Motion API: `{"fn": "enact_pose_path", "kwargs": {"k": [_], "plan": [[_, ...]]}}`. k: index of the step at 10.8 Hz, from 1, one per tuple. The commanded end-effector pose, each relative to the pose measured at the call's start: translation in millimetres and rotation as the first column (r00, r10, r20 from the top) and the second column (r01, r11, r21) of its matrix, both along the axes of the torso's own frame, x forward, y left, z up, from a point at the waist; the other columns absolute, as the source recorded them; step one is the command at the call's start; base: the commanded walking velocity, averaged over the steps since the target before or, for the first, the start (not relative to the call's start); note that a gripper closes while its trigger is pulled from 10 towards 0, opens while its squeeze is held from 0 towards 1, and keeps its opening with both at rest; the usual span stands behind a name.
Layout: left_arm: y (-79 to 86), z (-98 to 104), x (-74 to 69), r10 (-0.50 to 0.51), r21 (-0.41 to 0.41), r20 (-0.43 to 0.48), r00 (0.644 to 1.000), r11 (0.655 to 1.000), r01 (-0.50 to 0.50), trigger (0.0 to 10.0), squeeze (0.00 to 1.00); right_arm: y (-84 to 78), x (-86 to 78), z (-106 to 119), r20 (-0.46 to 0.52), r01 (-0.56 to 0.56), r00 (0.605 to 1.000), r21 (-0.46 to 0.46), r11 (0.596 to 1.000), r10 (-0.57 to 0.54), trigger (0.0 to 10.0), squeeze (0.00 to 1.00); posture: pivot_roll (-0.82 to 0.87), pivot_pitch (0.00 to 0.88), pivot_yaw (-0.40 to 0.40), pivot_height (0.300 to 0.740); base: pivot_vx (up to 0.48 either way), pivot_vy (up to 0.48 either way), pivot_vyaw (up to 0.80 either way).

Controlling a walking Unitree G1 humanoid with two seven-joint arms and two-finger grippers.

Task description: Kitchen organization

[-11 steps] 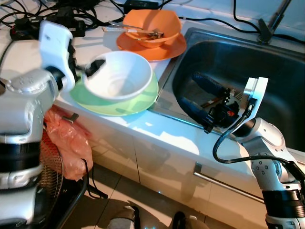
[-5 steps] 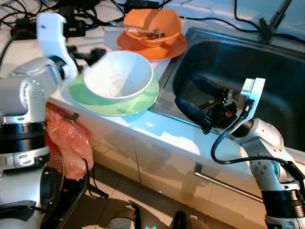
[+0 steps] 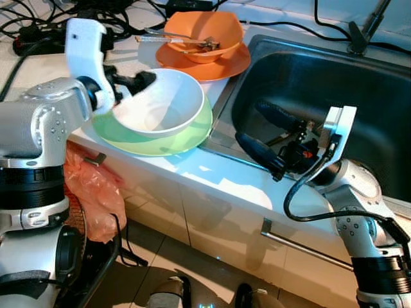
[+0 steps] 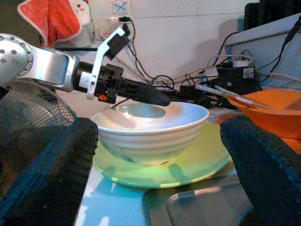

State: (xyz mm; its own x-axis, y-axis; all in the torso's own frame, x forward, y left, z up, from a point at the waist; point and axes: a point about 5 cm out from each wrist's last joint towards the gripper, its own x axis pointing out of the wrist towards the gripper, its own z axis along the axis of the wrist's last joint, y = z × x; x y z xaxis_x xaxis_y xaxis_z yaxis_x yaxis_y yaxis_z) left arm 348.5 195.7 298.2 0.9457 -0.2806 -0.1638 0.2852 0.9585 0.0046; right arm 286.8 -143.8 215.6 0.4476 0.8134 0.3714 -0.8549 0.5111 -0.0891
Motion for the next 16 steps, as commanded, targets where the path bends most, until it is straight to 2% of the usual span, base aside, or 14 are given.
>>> {"fn": "enact_pose_path", "kwargs": {"k": [1,6,7,9,10,11,12,13,14,15,16], "plan": [[-0.6,2.0,-2.3,-0.013,0.008,0.0,1.0,1.0,0.013,0.0,0.0,1.8,-3.1,0.8,0.012,-0.005,1.0,-0.01,1.0,0.005,10.0,0.0,0.14,0.164,0.064,0.74,0.0,0.0,0.0],[4.8,3.0,-3.7,0.02,-0.007,0.011,1.0,1.0,-0.02,0.2,0.0,1.6,-3.8,0.4,0.008,-0.01,1.0,-0.014,1.0,0.01,10.0,0.0,0.13,0.165,0.059,0.74,0.0,0.0,0.0],[8.4,6.5,-5.2,0.064,-0.041,0.031,0.997,0.997,-0.062,10.0,0.0,1.4,-4.1,0.3,0.006,-0.013,1.0,-0.018,1.0,0.013,10.0,0.0,0.13,0.167,0.057,0.74,0.0,0.0,0.0],[21.9,16.2,-4.3,0.201,-0.185,0.039,0.979,0.964,-0.19,10.0,0.0,0.8,-4.7,0.7,0.003,-0.021,1.0,-0.026,0.999,0.021,10.0,0.0,0.13,0.171,0.05,0.74,0.0,0.0,0.0],[21.8,19.6,-3.9,0.197,-0.194,0.049,0.979,0.964,-0.184,10.0,0.0,0.8,-4.1,0.6,0.002,-0.023,1.0,-0.027,0.999,0.023,10.0,0.0,0.14,0.173,0.046,0.74,0.0,0.0,0.0],[19.7,18.9,-5.0,0.192,-0.17,0.059,0.98,0.969,-0.179,10.0,0.0,1.1,-3.9,0.6,0.001,-0.025,1.0,-0.028,0.999,0.025,10.0,0.0,0.14,0.176,0.042,0.74,0.0,0.0,0.0],[6.5,21.0,-11.4,0.127,-0.069,0.211,0.969,0.991,-0.115,10.0,0.0,1.8,-3.8,0.5,-0.001,-0.027,1.0,-0.026,0.999,0.027,10.0,0.0,0.14,0.179,0.036,0.74,0.0,0.0,0.0],[0.5,28.3,-12.2,0.073,-0.065,0.279,0.958,0.996,-0.057,10.0,0.0,1.9,-3.7,0.4,-0.003,-0.028,1.0,-0.026,0.999,0.028,10.0,0.0,0.14,0.181,0.031,0.74,0.0,0.0,0.0],[-15.6,25.4,-25.9,-0.063,0.064,0.297,0.953,0.997,0.046,10.0,0.0,2.3,-3.4,0.7,-0.004,-0.029,1.0,-0.025,0.999,0.029,10.0,0.0,0.14,0.182,0.027,0.74,0.0,0.0,0.0],[-10.9,16.5,-27.8,-0.027,0.091,0.248,0.968,0.996,0.005,10.0,0.0,2.4,-3.1,1.1,-0.004,-0.031,1.0,-0.022,0.999,0.03,10.0,0.0,0.14,0.183,0.026,0.74,0.0,0.0,0.0],[2.1,13.3,-25.9,0.092,0.04,0.207,0.974,0.994,-0.102,10.0,0.0,2.3,-3.0,0.5,-0.005,-0.031,1.0,-0.023,0.999,0.031,10.0,0.0,0.15,0.184,0.028,0.74,0.0,0.0,0.0]]}}
